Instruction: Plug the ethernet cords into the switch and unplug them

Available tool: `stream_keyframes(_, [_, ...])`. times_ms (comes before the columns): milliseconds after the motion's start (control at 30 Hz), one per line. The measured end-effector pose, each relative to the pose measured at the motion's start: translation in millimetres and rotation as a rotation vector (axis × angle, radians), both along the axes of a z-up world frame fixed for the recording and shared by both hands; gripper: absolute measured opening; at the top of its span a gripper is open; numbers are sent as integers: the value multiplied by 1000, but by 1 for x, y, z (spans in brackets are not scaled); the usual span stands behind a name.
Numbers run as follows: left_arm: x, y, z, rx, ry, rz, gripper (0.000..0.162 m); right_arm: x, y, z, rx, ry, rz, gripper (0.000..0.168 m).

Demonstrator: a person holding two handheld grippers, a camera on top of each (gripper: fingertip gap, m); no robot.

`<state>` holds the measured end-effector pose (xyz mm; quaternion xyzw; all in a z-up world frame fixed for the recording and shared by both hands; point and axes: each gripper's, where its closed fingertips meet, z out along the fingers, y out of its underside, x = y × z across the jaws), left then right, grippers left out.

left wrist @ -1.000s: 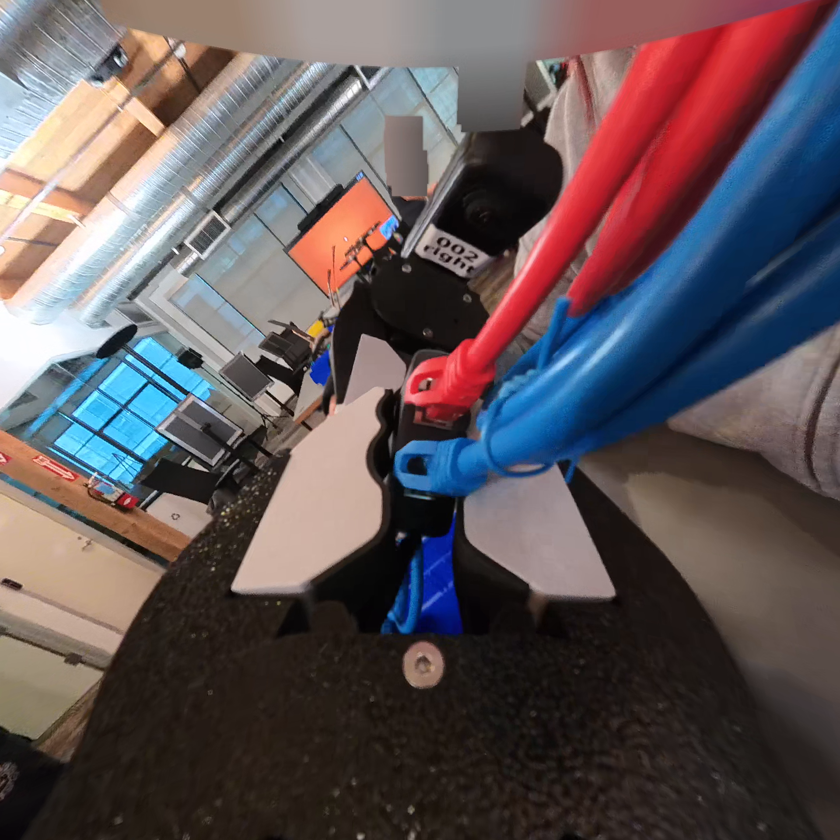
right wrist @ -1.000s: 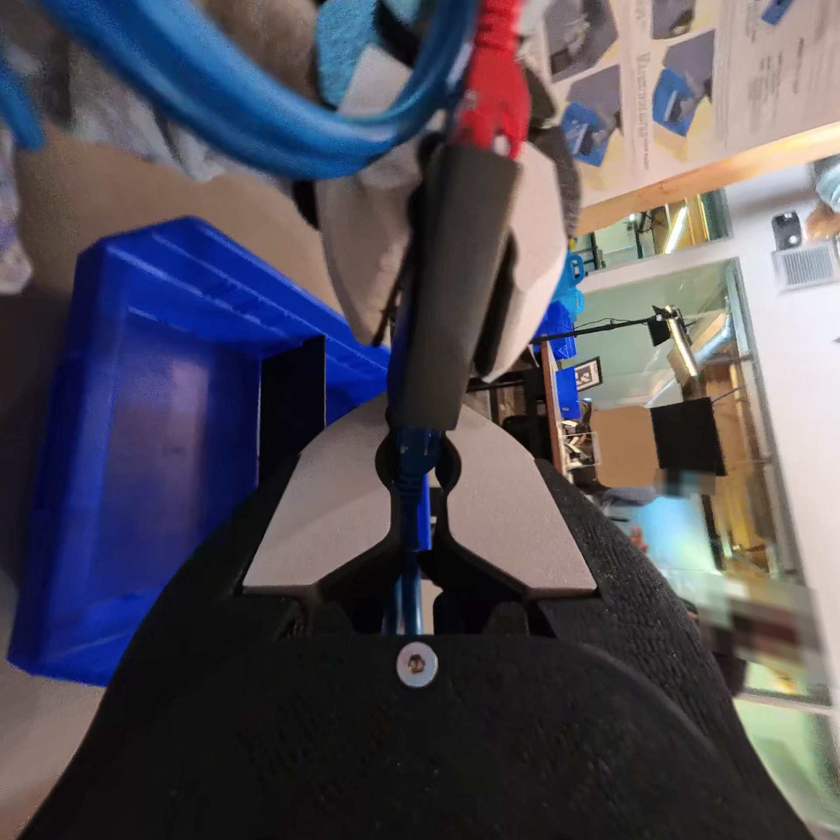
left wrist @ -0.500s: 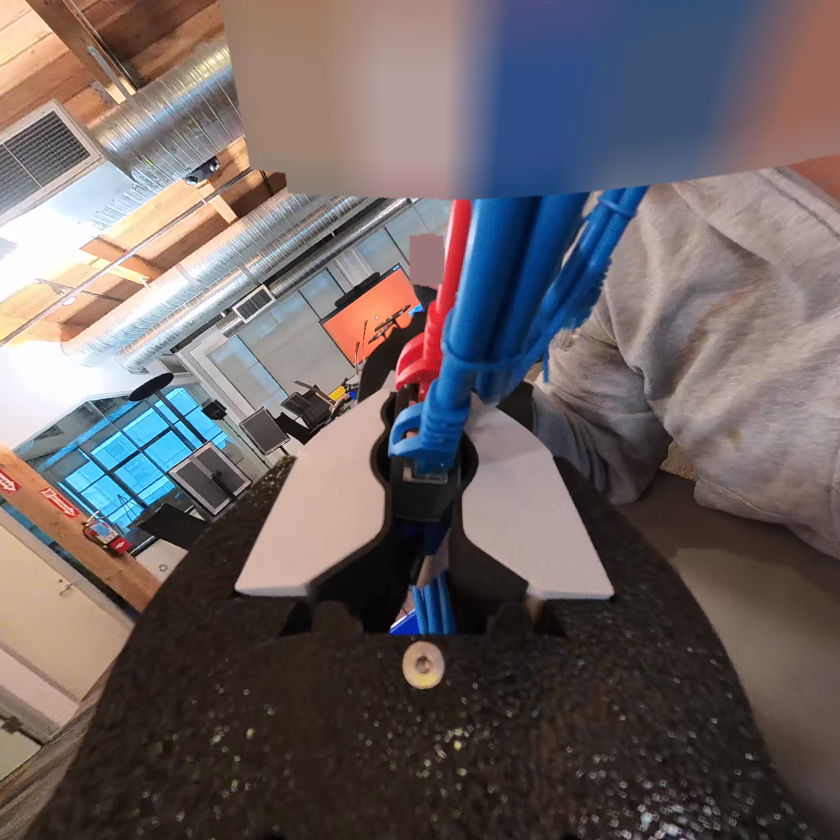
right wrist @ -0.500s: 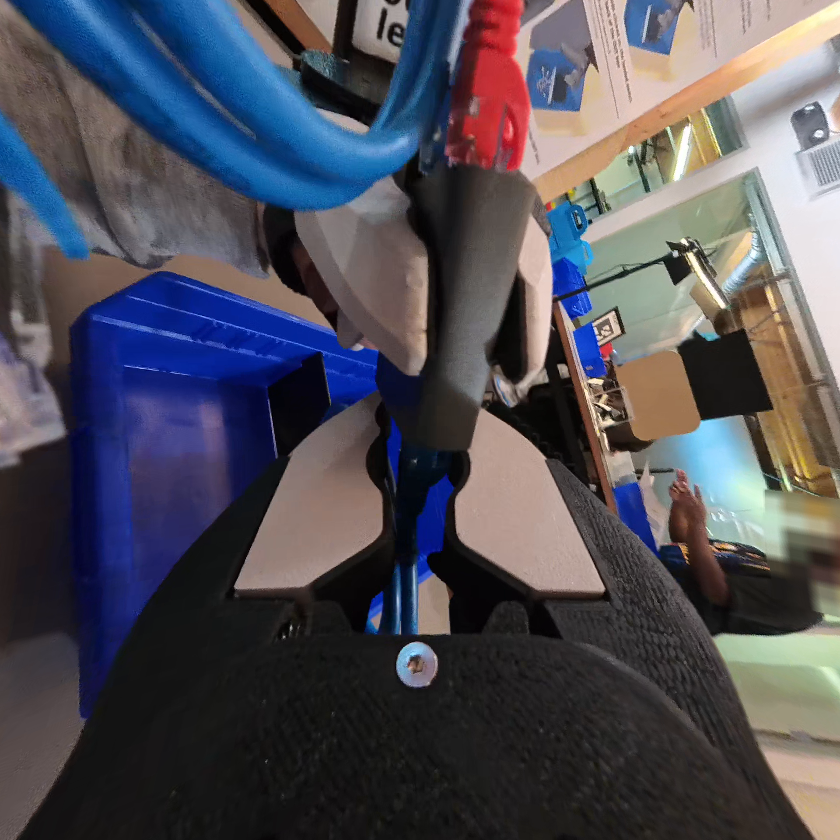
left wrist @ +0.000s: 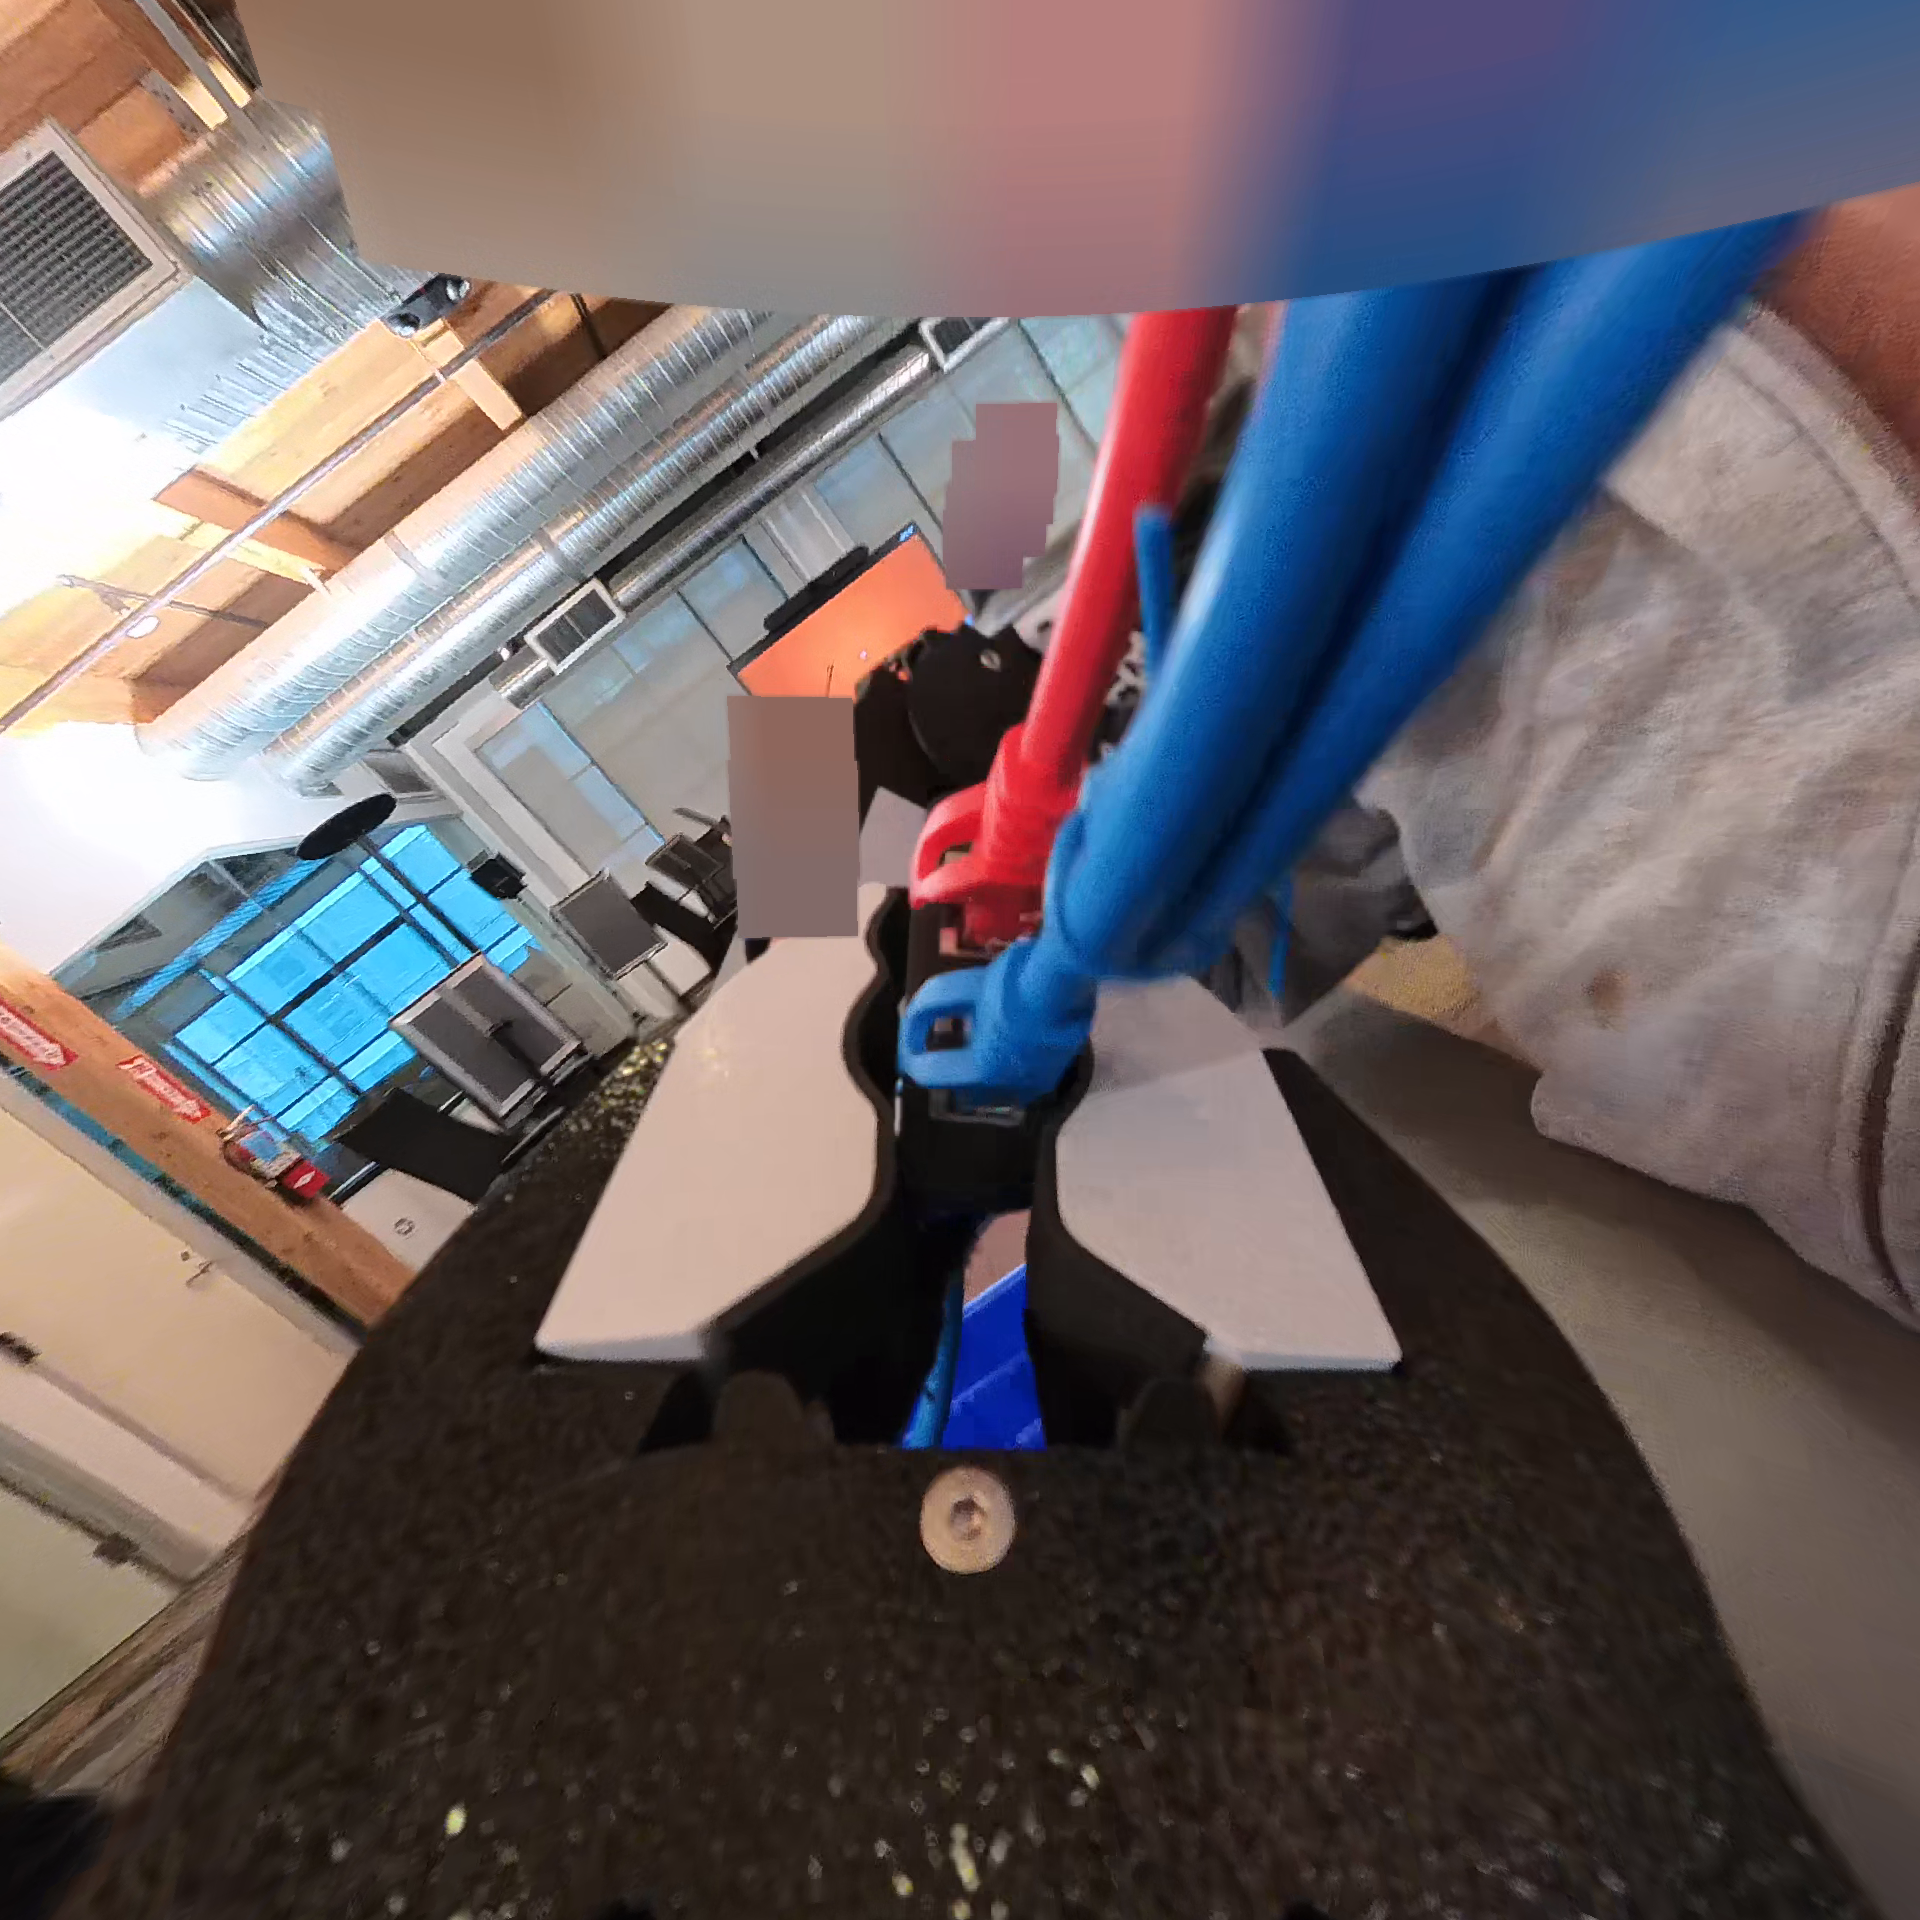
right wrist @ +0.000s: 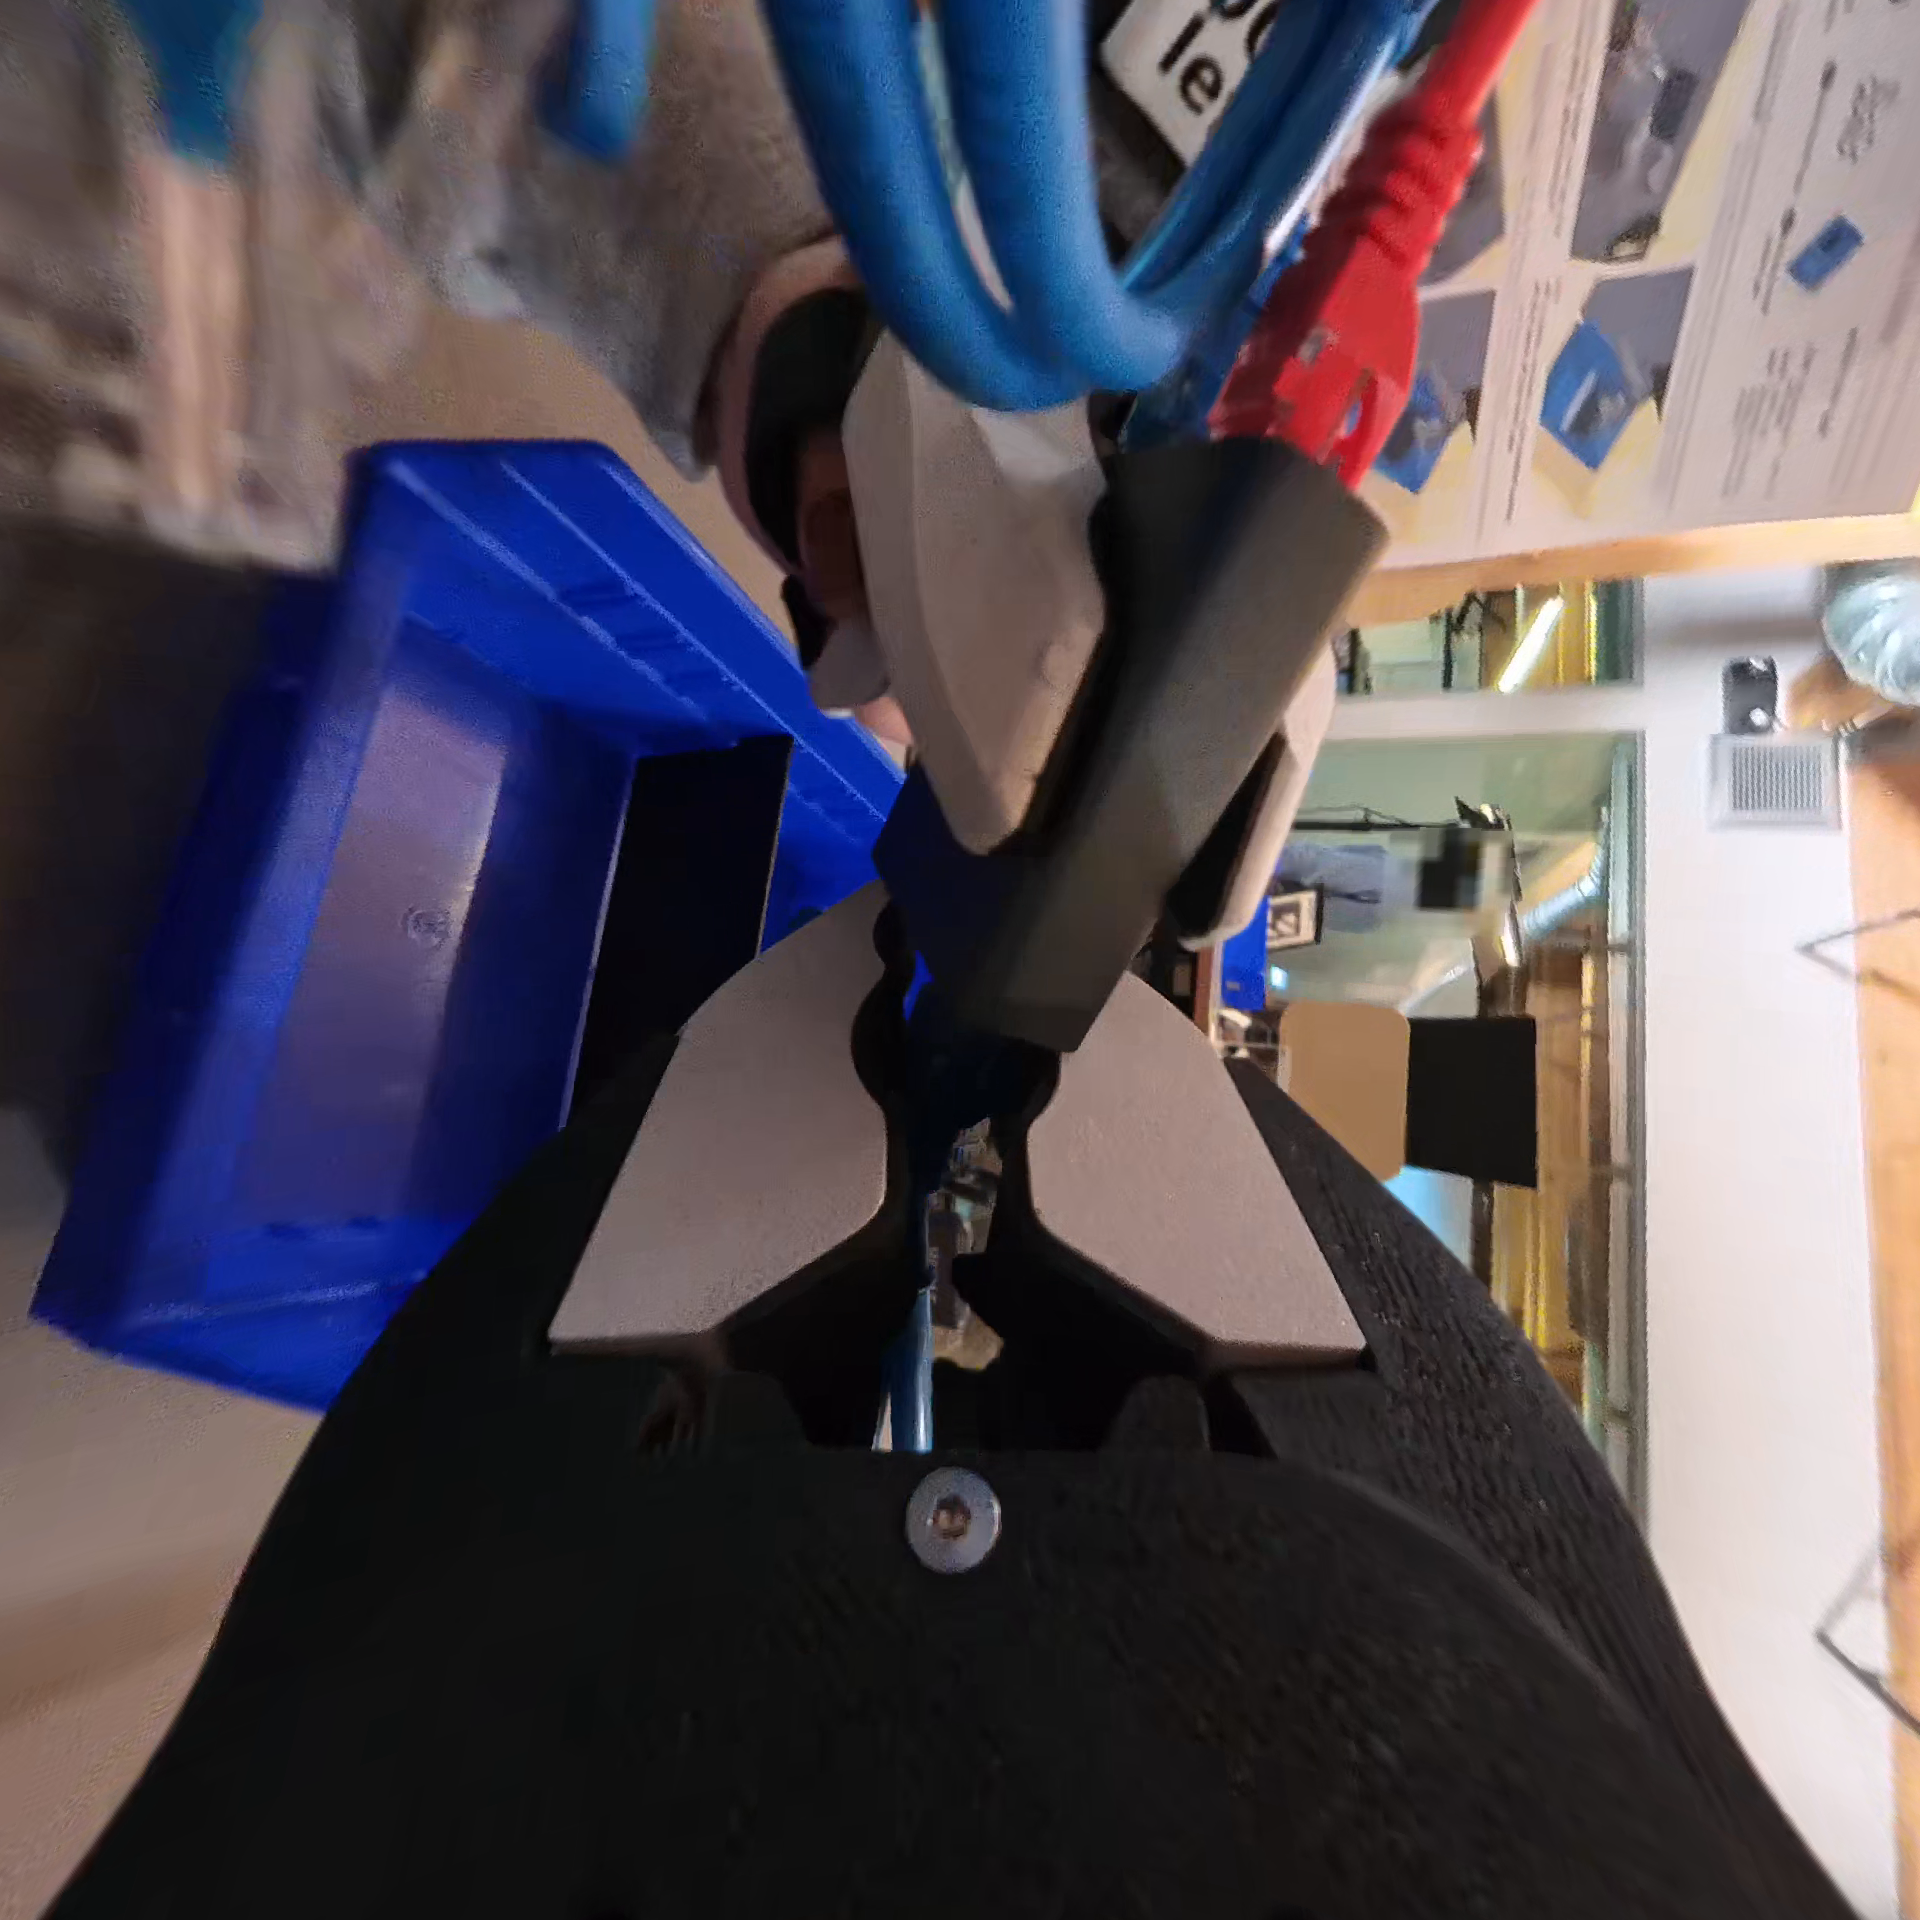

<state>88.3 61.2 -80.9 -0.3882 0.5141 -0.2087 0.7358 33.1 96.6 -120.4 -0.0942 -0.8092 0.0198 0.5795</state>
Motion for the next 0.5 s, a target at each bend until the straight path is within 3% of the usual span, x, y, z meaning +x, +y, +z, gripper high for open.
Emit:
stream_keyframes(133, [4, 0, -7, 9, 49, 72, 21, 7, -2, -4, -14, -46, 36, 14])
stream_keyframes(500, [15, -2, -14, -27, 65, 33, 22, 19, -5, -12, -61, -60, 77, 14])
